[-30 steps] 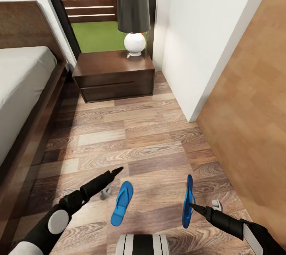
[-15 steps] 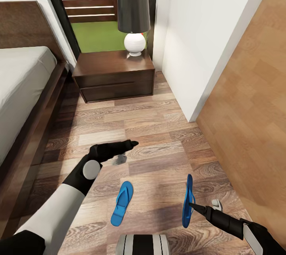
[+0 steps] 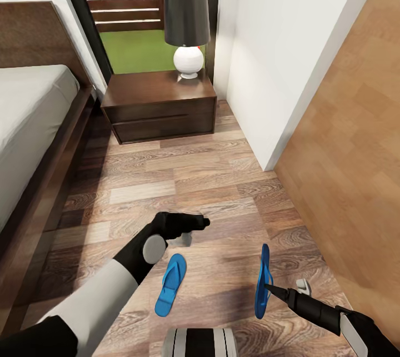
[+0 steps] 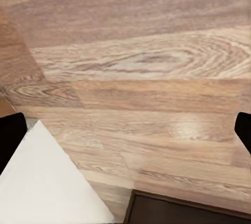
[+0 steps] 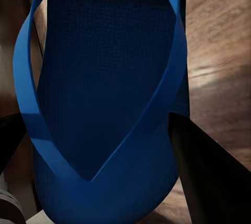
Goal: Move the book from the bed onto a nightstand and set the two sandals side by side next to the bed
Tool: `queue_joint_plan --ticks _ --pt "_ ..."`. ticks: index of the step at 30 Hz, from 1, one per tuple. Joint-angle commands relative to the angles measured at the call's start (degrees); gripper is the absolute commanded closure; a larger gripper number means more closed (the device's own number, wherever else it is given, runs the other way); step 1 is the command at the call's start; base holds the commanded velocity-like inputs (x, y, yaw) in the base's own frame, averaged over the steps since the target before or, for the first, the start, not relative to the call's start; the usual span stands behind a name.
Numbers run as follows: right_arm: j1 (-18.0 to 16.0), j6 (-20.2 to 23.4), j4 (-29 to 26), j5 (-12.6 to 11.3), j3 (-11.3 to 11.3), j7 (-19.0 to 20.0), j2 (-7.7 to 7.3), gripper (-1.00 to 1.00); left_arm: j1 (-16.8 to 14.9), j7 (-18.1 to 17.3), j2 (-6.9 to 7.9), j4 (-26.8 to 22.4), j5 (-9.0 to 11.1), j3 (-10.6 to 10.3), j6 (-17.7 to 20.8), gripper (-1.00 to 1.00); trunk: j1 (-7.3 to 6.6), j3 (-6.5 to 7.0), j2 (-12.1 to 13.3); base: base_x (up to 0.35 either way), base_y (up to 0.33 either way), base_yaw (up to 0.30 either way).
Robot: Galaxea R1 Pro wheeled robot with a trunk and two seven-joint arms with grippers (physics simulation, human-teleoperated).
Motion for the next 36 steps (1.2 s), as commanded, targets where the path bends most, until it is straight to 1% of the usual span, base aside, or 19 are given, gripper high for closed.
queue_joint_plan --ticks 1,2,3,5,7,9,11,13,14,15,17,18,19,22,24,28,29,32,36 --pt "0.0 0.5 0.0 -0.3 0.0 0.1 -0.01 1.00 0.0 -0.4 0.02 0.0 -0.2 -1.2 -0.1 -1.00 -0.01 -0.04 0.0 0.000 0.000 0.000" --pt "0.0 0.5 0.0 -0.3 0.0 0.1 -0.01 1.00 0.0 -0.9 0.03 0.0 -0.2 -2.2 0.1 -1.00 -0.01 -0.04 0.0 0.000 0.000 0.000" --pt "0.0 0.5 0.0 -0.3 0.0 0.1 -0.01 1.00 0.0 -2.5 0.02 0.1 -0.2 -3.8 0.8 -1.00 -0.01 -0.04 0.0 0.000 0.000 0.000" --pt "0.0 0.5 0.0 -0.3 0.0 0.1 -0.01 1.00 0.0 -5.1 -0.02 0.1 -0.2 -4.8 1.8 -1.00 -0.01 -0.04 0.0 0.000 0.000 0.000" --pt "0.0 0.5 0.0 -0.3 0.0 0.1 -0.01 1.00 -0.1 -11.9 -0.13 0.0 -0.1 -5.9 4.6 -1.00 -0.01 -0.04 0.0 0.000 0.000 0.000" --pt "0.0 0.5 0.0 -0.3 0.0 0.1 -0.01 1.00 -0.1 -15.2 -0.20 -0.1 -0.1 -6.4 7.3 -1.00 -0.01 -0.04 0.0 0.000 0.000 0.000" --pt "0.0 0.5 0.0 -0.3 0.0 0.1 -0.01 1.00 -0.1 -16.5 -0.24 -0.2 -0.1 -6.8 9.2 -1.00 -0.01 -0.04 0.0 0.000 0.000 0.000" --pt "0.0 0.5 0.0 -0.3 0.0 0.1 -0.01 1.00 0.0 -17.6 -0.33 -0.2 -0.2 -7.9 11.4 -1.00 -0.01 -0.04 0.0 0.000 0.000 0.000" --pt "0.0 0.5 0.0 -0.3 0.0 0.0 -0.01 1.00 0.0 -18.3 -0.38 -0.3 -0.2 -10.5 12.7 -1.00 -0.01 -0.04 0.0 0.000 0.000 0.000" --pt "0.0 0.5 0.0 -0.3 0.0 0.0 -0.01 1.00 -0.1 -18.5 -0.40 -0.3 -0.3 -11.6 13.0 -1.00 -0.01 -0.04 0.0 0.000 0.000 0.000" --pt "0.0 0.5 0.0 -0.3 0.0 0.0 -0.01 1.00 -0.1 -18.8 -0.35 -0.1 -0.4 -16.8 14.4 -1.00 -0.01 -0.04 0.0 0.000 0.000 0.000" --pt "0.0 0.5 0.0 -0.3 0.0 0.0 -0.01 1.00 -0.1 -18.9 -0.34 -0.1 -0.4 -17.8 14.9 -1.00 -0.01 -0.04 0.0 0.000 0.000 0.000" --pt "0.0 0.5 0.0 -0.3 0.0 0.0 -0.01 1.00 -0.1 -19.0 -0.31 0.0 -0.4 -19.6 15.9 -1.00 -0.01 -0.04 0.0 0.000 0.000 0.000" --pt "0.0 0.5 0.0 -0.3 0.0 0.0 -0.01 1.00 0.0 -19.1 -0.26 0.2 -0.4 -21.9 17.2 -1.00 -0.01 -0.04 0.0 0.000 0.000 0.000" --pt "0.0 0.5 0.0 -0.3 0.0 0.0 -0.01 1.00 -0.1 -19.0 -0.22 0.7 -0.3 -22.5 17.7 -1.00 -0.01 -0.04 0.0 0.000 0.000 0.000" --pt "0.0 0.5 0.0 -0.3 0.0 0.0 -0.01 1.00 -0.1 -18.2 -0.17 4.7 -0.3 -23.0 18.2 -1.00 -0.01 -0.04 0.0 0.000 0.000 0.000" --pt "0.0 0.5 0.0 -0.3 0.0 0.0 -0.01 1.00 -0.1 -17.4 -0.17 6.3 -0.2 -23.0 18.2 -1.00 -0.01 -0.04 0.0 0.000 0.000 0.000" --pt "0.0 0.5 0.0 -0.3 0.0 0.0 -0.01 1.00 -0.1 -15.5 -0.14 8.1 -0.2 -23.2 18.1 -1.00 -0.01 -0.04 0.0 0.000 0.000 0.000" --pt "0.0 0.5 0.0 -0.3 0.0 0.0 -0.01 1.00 0.0 -10.7 -0.05 9.8 -0.2 -23.2 17.2 -1.00 -0.01 -0.04 0.0 0.000 0.000 0.000"
